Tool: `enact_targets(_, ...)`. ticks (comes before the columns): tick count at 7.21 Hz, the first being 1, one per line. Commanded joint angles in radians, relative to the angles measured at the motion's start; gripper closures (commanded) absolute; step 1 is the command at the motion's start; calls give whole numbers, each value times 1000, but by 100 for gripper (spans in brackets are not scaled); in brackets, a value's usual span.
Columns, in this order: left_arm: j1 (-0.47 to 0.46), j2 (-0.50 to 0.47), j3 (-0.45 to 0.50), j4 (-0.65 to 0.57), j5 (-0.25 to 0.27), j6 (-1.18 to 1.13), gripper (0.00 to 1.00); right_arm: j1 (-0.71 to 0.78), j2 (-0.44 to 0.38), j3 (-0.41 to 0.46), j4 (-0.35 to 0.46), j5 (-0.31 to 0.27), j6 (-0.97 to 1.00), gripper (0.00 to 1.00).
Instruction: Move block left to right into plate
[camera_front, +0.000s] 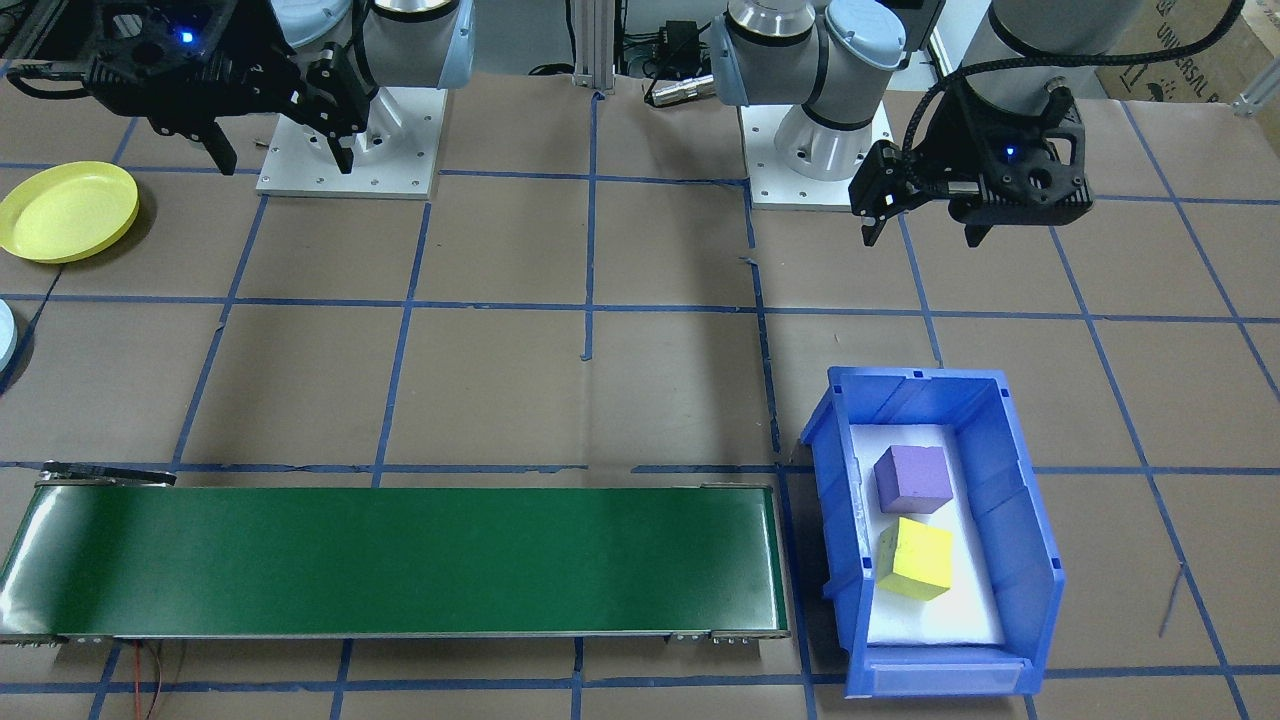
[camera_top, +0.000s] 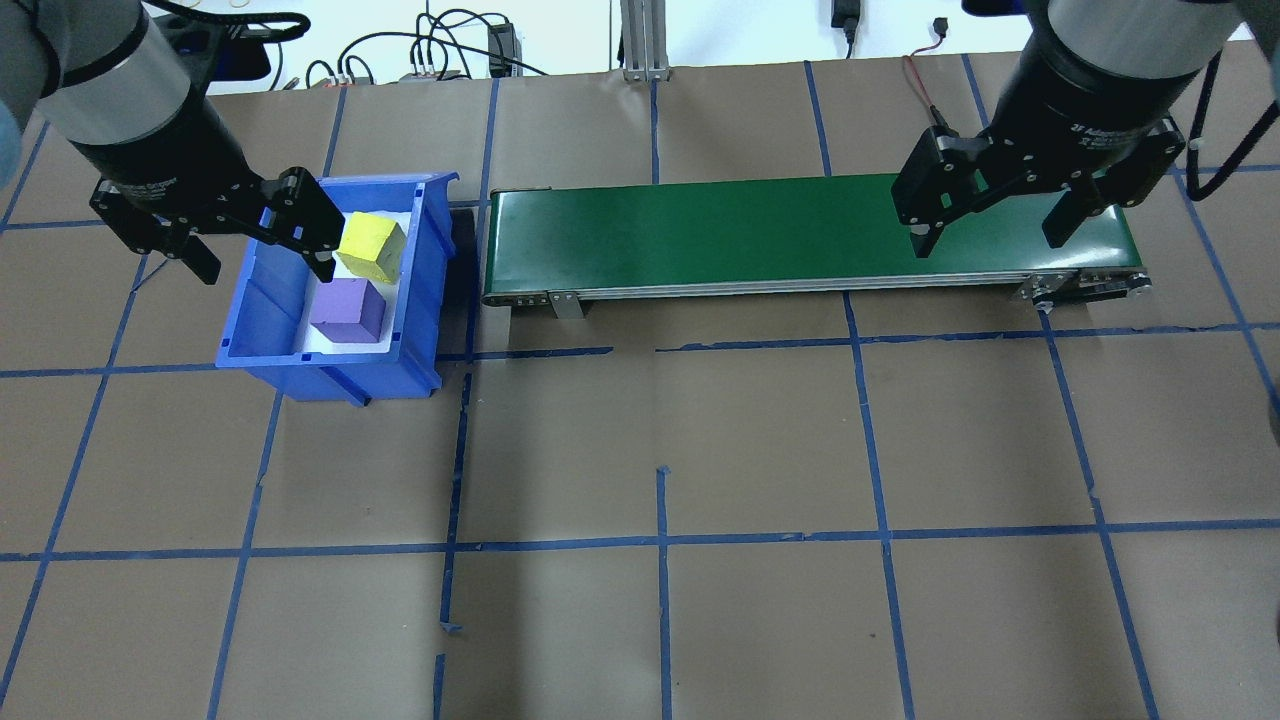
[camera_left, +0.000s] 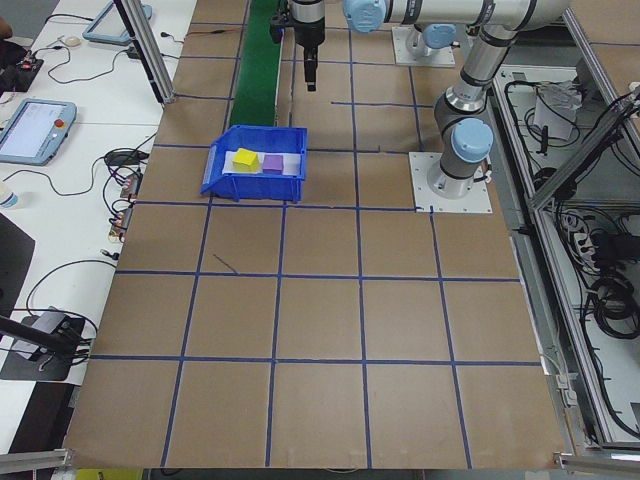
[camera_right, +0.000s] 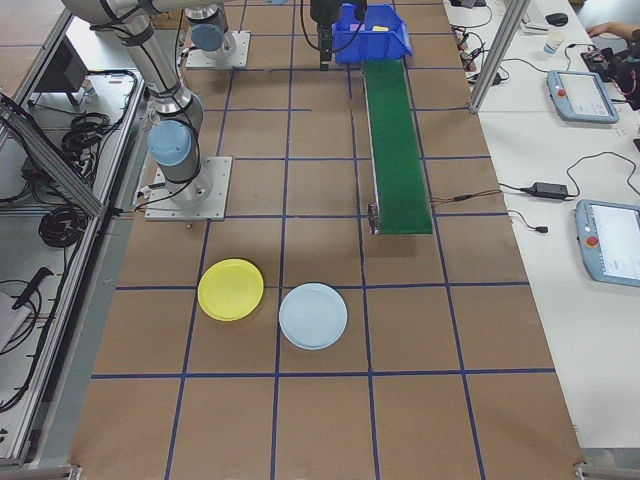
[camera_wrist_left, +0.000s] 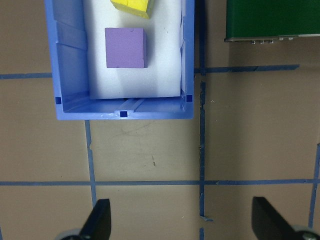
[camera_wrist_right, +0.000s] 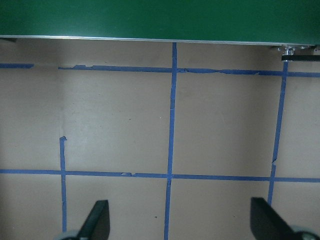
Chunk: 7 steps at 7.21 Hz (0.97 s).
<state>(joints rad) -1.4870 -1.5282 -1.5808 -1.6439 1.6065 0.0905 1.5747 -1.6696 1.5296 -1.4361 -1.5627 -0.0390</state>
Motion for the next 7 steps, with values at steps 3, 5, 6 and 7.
enact_targets(3,-49,-6,1,60,-17,-29,0,1,2,1,-13,1,-4,0)
enact_targets(5,17,-7,1,130,-17,94,0,-14,4,0,-17,1,-5,0)
enact_targets(6,74,-60,-7,142,-17,126,0,-22,4,1,-14,1,-7,0)
enact_targets(7,98,-138,-8,207,-17,190,0,-24,4,1,-13,3,-7,0)
